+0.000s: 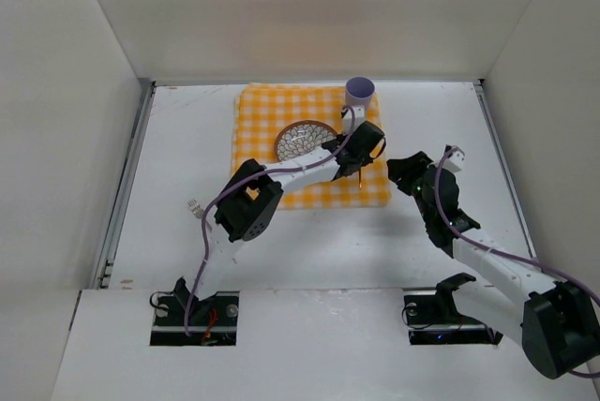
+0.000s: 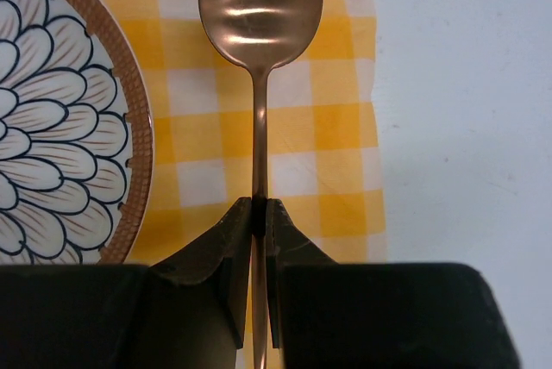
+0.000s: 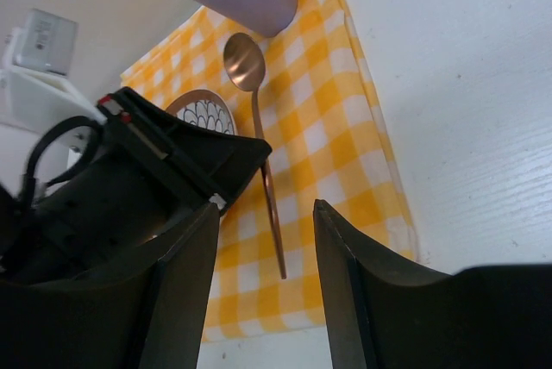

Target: Set the dinner table for one person

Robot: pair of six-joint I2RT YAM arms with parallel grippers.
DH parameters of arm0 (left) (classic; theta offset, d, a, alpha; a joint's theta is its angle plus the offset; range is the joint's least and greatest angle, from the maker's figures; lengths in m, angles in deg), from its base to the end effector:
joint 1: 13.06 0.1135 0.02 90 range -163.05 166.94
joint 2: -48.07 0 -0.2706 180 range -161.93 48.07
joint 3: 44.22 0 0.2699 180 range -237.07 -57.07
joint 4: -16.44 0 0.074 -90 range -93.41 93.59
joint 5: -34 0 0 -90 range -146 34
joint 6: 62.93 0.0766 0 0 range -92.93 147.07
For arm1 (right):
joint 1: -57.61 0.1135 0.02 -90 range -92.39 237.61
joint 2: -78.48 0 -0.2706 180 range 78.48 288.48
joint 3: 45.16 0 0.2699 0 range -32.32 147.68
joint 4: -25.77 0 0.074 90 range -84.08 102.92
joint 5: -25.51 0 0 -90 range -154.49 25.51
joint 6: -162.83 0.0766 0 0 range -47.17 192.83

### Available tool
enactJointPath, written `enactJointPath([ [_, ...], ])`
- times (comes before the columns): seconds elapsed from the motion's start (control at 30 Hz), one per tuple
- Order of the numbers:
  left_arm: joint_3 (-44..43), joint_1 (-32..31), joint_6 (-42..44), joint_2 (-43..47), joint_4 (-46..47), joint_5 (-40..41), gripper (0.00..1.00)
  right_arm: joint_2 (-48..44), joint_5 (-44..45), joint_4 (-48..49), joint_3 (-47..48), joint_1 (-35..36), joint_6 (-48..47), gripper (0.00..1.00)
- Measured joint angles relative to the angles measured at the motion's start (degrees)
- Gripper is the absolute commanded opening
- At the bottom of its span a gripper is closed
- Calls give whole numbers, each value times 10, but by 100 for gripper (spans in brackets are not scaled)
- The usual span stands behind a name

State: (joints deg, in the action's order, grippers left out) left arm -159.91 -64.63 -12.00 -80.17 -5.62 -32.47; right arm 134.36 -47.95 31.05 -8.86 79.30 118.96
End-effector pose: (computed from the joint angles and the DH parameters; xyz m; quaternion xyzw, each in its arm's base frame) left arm 0.3780 -0.4272 0.1855 0.0002 0.8720 -0.1966 0.4483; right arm 0.2546 0.0778 0.2107 0.2517 0.7450 0.2445 0.5673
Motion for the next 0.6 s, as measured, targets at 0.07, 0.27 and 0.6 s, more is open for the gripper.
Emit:
enactJointPath([
  [0.07, -2, 2, -7, -13, 0, 0, 4, 0, 0, 0, 0, 0, 0, 54],
  [0.27, -3, 4, -27, -35, -1, 1, 4, 1, 0, 0, 0, 0, 0, 54],
  [0.6, -8, 3, -50, -56, 3, 14, 28, 8, -3, 3, 0, 0, 0, 55],
])
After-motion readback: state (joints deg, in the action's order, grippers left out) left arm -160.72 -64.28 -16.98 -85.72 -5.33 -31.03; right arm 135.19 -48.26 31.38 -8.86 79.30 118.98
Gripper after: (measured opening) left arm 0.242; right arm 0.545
